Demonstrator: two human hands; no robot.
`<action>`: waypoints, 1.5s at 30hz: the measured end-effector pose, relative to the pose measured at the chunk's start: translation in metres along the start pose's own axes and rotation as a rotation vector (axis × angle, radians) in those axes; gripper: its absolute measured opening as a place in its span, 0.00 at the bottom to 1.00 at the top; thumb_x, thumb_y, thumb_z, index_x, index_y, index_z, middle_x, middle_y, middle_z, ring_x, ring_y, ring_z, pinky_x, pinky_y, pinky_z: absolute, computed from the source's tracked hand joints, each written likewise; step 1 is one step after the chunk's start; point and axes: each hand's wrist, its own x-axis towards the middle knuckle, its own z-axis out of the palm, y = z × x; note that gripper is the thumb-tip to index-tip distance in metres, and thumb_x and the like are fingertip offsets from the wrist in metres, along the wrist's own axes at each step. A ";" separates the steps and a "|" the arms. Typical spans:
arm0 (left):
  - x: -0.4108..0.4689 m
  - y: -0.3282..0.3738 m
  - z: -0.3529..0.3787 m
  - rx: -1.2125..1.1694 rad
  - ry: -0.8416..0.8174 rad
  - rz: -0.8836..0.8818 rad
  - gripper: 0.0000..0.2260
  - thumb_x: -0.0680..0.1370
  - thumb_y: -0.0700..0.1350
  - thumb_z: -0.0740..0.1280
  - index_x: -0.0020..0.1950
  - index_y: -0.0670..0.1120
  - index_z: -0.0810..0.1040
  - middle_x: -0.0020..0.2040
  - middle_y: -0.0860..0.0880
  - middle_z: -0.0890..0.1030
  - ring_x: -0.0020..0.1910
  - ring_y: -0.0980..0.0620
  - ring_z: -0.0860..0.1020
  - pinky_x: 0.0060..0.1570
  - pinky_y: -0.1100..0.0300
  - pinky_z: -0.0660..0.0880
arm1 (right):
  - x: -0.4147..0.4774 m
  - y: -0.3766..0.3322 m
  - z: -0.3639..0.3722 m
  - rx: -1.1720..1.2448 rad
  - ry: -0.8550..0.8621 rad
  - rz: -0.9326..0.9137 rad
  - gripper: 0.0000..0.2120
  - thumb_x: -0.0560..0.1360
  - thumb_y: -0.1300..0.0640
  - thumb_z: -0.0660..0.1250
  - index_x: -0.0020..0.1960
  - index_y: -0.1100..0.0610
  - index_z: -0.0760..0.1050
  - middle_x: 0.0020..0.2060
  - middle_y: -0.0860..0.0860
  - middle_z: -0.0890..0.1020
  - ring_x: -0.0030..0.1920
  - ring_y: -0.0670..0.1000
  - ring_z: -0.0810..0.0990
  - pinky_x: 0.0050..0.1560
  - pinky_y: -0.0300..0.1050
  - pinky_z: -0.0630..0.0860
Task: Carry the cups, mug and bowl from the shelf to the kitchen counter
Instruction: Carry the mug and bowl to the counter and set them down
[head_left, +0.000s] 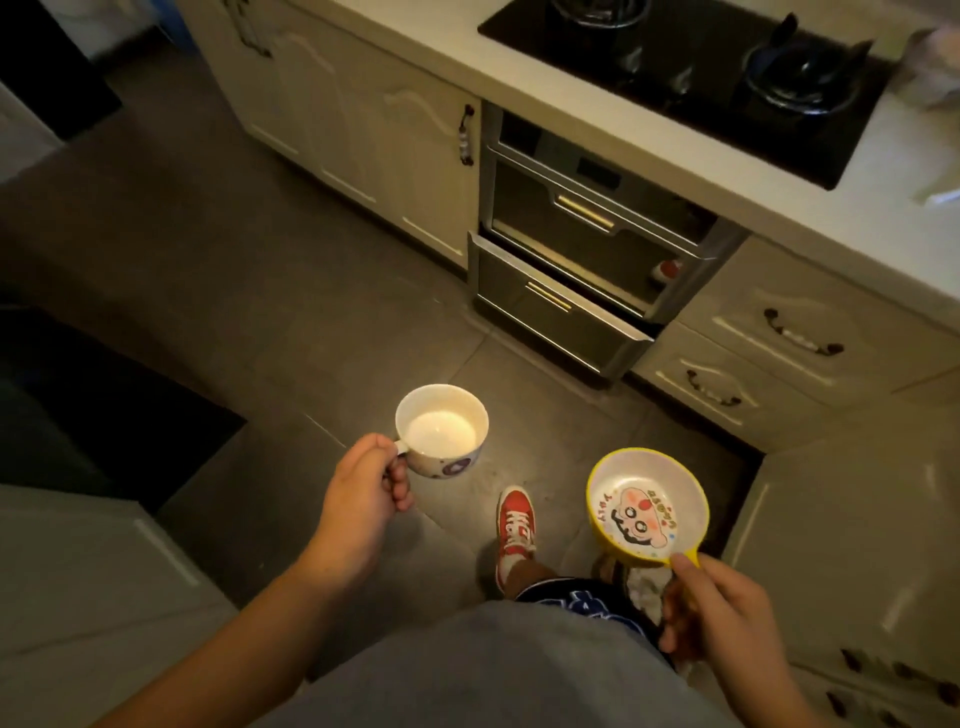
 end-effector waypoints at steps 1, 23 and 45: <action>0.011 0.006 0.005 -0.006 0.021 -0.012 0.17 0.77 0.41 0.56 0.28 0.50 0.72 0.27 0.49 0.70 0.26 0.53 0.67 0.28 0.56 0.64 | 0.019 -0.010 0.002 -0.004 -0.028 0.007 0.20 0.78 0.58 0.64 0.29 0.62 0.73 0.22 0.59 0.76 0.18 0.58 0.74 0.18 0.38 0.67; 0.158 0.113 -0.089 -0.319 0.657 -0.089 0.17 0.80 0.44 0.57 0.31 0.47 0.72 0.27 0.49 0.71 0.28 0.53 0.69 0.31 0.57 0.67 | 0.277 -0.281 0.321 -0.335 -0.807 -0.215 0.17 0.80 0.59 0.61 0.36 0.70 0.71 0.24 0.57 0.76 0.17 0.54 0.75 0.19 0.39 0.66; 0.504 0.316 -0.178 -0.203 0.576 0.000 0.13 0.75 0.47 0.59 0.32 0.50 0.75 0.28 0.52 0.73 0.26 0.57 0.72 0.31 0.57 0.69 | 0.487 -0.445 0.483 -0.356 -0.648 -0.121 0.21 0.79 0.55 0.62 0.33 0.68 0.71 0.23 0.58 0.77 0.19 0.56 0.75 0.20 0.39 0.67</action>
